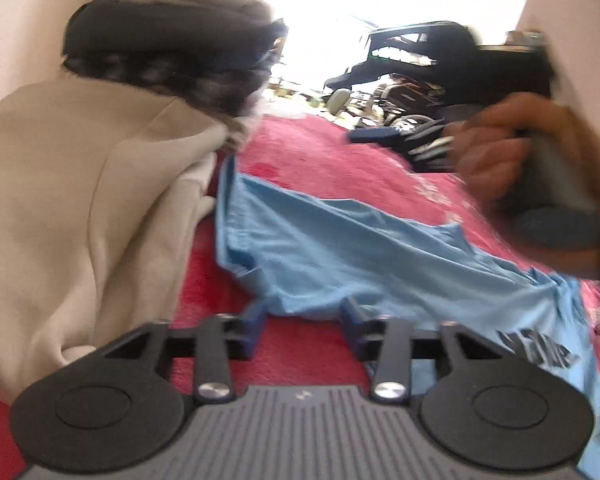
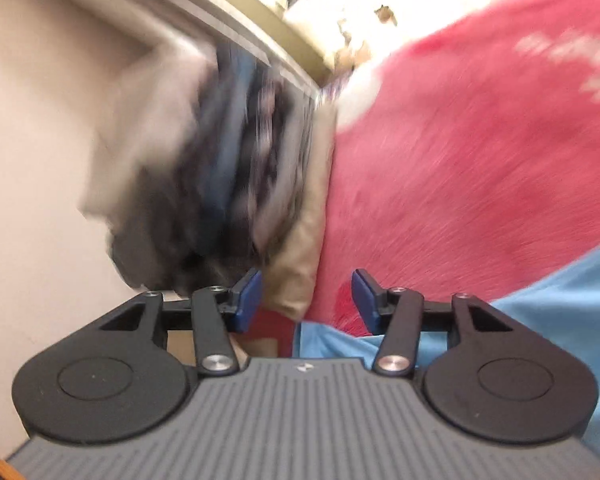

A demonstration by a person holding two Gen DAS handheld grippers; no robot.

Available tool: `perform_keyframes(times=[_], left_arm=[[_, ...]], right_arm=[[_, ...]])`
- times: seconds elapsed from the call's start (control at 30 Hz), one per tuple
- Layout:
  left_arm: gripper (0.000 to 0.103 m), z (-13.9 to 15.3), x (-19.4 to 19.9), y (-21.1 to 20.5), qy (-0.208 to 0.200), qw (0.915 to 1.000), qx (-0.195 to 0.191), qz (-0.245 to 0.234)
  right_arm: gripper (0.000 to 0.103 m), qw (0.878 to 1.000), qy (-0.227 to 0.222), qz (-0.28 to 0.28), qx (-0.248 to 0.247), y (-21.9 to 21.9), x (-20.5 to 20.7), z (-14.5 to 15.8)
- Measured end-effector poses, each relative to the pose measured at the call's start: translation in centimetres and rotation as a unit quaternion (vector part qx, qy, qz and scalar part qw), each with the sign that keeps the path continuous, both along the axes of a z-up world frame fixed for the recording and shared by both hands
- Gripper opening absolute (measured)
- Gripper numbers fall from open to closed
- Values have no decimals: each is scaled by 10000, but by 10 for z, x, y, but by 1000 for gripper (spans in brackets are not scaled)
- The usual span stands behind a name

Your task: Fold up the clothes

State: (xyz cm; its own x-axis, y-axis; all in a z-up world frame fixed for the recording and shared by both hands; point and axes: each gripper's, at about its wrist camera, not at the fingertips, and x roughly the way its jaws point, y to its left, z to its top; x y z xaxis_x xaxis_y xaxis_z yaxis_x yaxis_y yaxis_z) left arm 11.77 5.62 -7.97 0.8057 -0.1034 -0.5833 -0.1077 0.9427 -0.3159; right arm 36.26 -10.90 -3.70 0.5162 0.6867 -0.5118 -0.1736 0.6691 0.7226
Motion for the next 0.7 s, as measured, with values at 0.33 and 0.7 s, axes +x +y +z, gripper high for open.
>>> perform_keyframes(times=[0.33, 0.7], left_arm=[[75, 46, -54, 19, -31, 9990, -319, -302], [67, 29, -141, 23, 1860, 9661, -692, -1650]], right_arm=[[70, 9817, -449, -1528, 1045, -225, -183, 107], [78, 9601, 771, -2596, 690, -307, -412, 53]])
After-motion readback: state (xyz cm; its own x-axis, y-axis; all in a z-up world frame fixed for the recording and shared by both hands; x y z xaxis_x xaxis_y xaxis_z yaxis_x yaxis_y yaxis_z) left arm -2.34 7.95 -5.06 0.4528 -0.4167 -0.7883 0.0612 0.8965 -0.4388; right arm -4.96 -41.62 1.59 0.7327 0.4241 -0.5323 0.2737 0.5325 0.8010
